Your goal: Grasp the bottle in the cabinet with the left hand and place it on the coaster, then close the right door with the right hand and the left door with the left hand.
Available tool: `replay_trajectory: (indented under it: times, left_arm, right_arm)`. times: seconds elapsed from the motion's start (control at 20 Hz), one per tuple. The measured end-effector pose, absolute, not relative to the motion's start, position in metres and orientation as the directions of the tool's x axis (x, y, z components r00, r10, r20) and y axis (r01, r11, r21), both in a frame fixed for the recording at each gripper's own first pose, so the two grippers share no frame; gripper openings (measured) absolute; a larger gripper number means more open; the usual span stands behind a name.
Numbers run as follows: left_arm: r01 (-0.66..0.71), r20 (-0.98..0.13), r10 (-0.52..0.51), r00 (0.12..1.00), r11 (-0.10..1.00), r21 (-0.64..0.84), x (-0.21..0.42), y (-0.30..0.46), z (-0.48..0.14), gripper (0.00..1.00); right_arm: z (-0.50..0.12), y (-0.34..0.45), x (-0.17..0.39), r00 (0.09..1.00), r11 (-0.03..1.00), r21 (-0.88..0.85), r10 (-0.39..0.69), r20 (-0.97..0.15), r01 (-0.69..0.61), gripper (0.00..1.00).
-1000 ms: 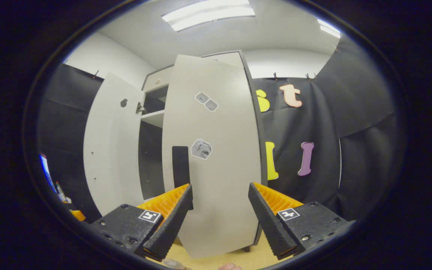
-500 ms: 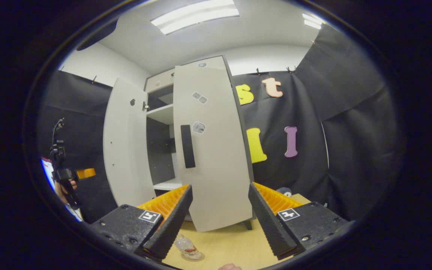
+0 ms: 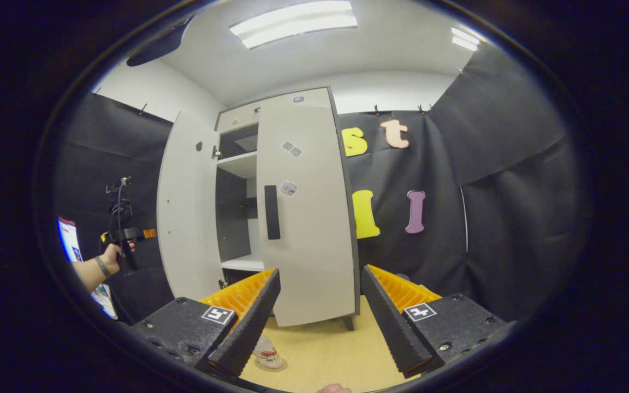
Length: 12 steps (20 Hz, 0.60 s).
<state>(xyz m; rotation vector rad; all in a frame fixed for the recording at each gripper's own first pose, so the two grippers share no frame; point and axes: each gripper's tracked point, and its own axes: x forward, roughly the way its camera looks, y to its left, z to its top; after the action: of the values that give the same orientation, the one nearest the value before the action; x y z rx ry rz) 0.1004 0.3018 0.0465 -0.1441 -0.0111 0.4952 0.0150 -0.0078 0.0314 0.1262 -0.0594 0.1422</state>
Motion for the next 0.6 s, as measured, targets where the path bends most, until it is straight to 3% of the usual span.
replay_trajectory:
  times: [0.05,0.2,0.25,0.3,0.35,0.6]
  left_arm:
    - [-0.463,-0.021,0.466,0.885,0.872,-0.158,0.103,0.299,0.047,0.95]
    - [-0.442,-0.010,0.447,0.894,0.881,-0.167,0.111,0.290,0.052,0.93]
    - [-0.439,0.001,0.446,0.895,0.882,-0.171,0.114,0.290,0.054,0.99]
    - [-0.430,-0.002,0.438,0.899,0.881,-0.197,0.114,0.286,0.055,0.93]
    - [-0.416,-0.008,0.425,0.905,0.883,-0.218,0.116,0.281,0.054,0.93]
    - [-0.383,0.010,0.393,0.920,0.902,-0.201,0.118,0.248,0.059,0.94]
  right_arm:
    - [0.030,-0.008,0.015,0.989,0.981,0.129,0.135,0.061,-0.142,0.98]
    - [0.022,-0.017,0.013,0.993,0.987,0.114,0.108,0.039,-0.112,0.98]
    - [0.022,-0.018,0.012,0.994,0.989,0.104,0.100,0.040,-0.104,0.98]
    - [0.021,-0.022,0.011,0.996,0.992,0.086,0.085,0.040,-0.088,0.93]
    - [0.020,-0.024,0.012,0.997,0.995,0.068,0.074,0.035,-0.077,0.98]
    - [0.019,-0.022,0.008,0.997,0.994,0.070,0.077,0.033,-0.079,0.98]
